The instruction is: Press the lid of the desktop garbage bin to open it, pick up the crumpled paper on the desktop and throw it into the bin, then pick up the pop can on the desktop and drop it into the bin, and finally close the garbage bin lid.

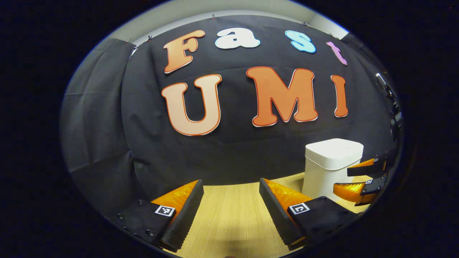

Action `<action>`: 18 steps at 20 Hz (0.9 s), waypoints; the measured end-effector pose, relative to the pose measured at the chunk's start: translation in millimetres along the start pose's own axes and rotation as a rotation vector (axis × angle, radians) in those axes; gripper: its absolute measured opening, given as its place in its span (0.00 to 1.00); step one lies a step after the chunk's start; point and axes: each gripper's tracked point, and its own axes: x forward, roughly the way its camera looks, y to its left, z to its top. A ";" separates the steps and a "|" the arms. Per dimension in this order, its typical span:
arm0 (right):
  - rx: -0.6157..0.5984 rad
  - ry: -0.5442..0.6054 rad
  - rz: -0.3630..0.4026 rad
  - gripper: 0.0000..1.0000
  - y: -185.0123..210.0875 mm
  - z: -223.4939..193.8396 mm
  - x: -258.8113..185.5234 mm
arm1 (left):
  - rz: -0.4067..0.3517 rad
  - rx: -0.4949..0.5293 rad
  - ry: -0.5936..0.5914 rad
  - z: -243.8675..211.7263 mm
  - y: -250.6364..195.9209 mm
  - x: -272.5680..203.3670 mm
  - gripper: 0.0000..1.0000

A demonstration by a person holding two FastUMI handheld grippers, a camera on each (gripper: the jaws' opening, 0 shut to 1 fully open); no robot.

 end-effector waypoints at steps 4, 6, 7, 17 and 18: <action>-0.014 -0.068 -0.008 0.84 -0.8 12.8 -0.7 | 0.005 -0.001 -0.016 3.7 -1.1 -2.8 0.99; -0.012 -0.072 -0.012 0.84 -2.1 13.6 -0.2 | 0.002 -0.009 -0.017 3.8 0.0 -5.1 0.99; -0.006 -0.072 -0.016 0.84 -3.3 14.2 0.5 | -0.009 -0.016 -0.011 1.0 -2.6 -4.1 0.99; 0.012 -0.093 -0.046 0.85 -4.2 21.3 -10.5 | -0.014 -0.025 -0.011 -4.9 -2.5 -8.1 1.00; 0.014 -0.093 -0.048 0.84 -4.1 20.3 -10.6 | -0.015 -0.024 -0.013 -4.6 -2.2 -8.3 1.00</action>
